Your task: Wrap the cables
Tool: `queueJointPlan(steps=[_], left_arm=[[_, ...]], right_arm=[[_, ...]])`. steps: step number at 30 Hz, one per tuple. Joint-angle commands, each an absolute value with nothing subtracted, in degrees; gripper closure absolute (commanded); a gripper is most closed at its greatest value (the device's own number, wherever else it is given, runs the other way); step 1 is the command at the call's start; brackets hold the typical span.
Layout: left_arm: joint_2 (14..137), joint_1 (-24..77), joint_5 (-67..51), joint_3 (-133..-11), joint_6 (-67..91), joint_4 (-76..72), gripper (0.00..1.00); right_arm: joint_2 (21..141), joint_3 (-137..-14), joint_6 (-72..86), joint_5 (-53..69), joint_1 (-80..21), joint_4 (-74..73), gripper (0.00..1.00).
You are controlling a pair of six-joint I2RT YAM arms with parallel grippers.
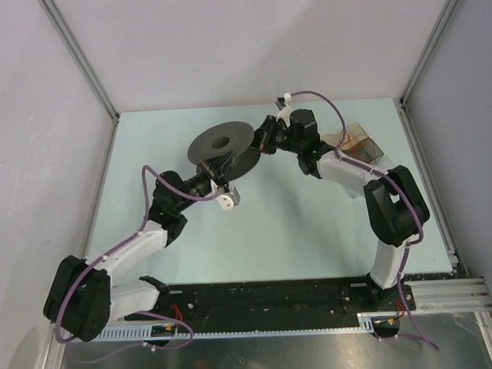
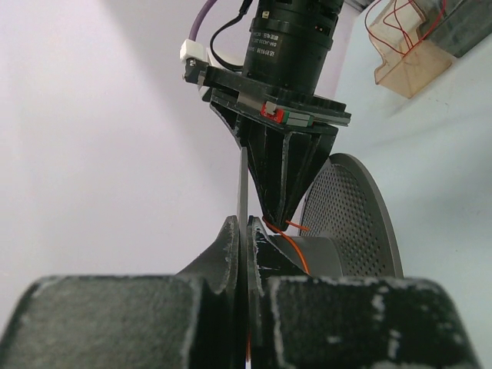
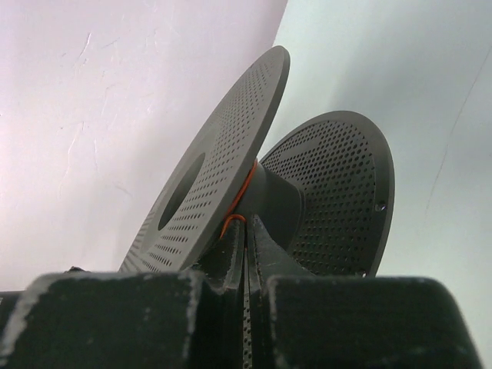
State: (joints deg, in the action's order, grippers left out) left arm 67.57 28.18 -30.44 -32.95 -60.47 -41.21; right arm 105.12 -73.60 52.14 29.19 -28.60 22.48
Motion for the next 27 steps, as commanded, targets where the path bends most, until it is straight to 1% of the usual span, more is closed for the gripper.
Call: queueJointPlan(steps=[1,9,17,21,27], left_arm=[[62.1,29.8,-40.4,-32.8,-59.1,-51.9,1.00],[62.7,30.2,-40.8,-32.7,-60.9,-51.9,1.00],[66.3,30.2,-42.6,-33.9,-65.9,-51.9,1.00],[70.1,29.5,-43.6,-35.1,-70.1,-51.9,1.00],[79.3,27.2,-46.8,-39.9,-77.4,-52.2,1.00]], right_arm=[[103.8,-73.5,54.1,18.5,-27.9,21.8,1.00],[103.9,-73.2,56.8,17.0,-27.1,21.4,1.00],[104.9,-73.3,56.4,17.6,-26.1,24.0,1.00],[106.0,-73.3,56.4,16.5,-24.8,26.0,1.00],[110.9,-75.8,56.5,14.7,-21.7,27.9,1.00]])
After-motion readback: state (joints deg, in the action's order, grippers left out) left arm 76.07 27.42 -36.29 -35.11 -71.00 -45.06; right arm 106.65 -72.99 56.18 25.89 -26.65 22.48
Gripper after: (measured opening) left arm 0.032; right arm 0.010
